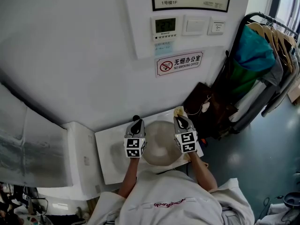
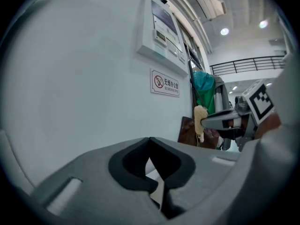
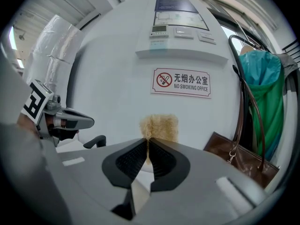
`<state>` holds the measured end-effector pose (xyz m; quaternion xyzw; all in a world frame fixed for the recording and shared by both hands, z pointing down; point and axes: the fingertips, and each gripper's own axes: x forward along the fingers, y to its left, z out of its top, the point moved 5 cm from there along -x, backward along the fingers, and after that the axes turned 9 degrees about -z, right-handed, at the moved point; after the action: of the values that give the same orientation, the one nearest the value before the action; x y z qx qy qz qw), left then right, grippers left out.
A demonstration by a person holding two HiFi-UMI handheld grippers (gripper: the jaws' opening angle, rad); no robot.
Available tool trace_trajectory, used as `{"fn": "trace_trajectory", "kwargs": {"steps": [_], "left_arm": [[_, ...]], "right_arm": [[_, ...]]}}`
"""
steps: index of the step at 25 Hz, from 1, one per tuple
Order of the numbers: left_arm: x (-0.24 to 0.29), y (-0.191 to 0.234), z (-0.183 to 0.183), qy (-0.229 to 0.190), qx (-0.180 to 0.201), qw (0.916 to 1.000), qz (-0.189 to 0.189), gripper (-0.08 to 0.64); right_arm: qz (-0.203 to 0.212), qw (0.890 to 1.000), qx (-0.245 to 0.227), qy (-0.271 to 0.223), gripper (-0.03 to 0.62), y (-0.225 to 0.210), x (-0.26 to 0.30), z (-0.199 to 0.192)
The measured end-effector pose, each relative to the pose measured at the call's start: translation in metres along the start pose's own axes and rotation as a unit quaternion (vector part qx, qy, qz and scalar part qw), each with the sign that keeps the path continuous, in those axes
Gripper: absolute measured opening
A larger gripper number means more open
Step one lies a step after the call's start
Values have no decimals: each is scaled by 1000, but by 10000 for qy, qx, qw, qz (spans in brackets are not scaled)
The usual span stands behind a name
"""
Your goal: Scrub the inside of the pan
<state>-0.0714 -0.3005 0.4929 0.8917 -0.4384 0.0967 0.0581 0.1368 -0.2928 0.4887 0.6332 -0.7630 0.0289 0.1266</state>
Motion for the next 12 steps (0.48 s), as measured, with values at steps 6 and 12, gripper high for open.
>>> {"fn": "trace_trajectory", "kwargs": {"steps": [6, 12], "left_arm": [[3, -2, -3, 28, 8, 10000, -2, 0], [4, -6, -9, 114, -10, 9999, -10, 0]], "right_arm": [[3, 10000, -29, 38, 23, 1, -1, -3], [-6, 10000, 7, 58, 23, -1, -2, -6]]}}
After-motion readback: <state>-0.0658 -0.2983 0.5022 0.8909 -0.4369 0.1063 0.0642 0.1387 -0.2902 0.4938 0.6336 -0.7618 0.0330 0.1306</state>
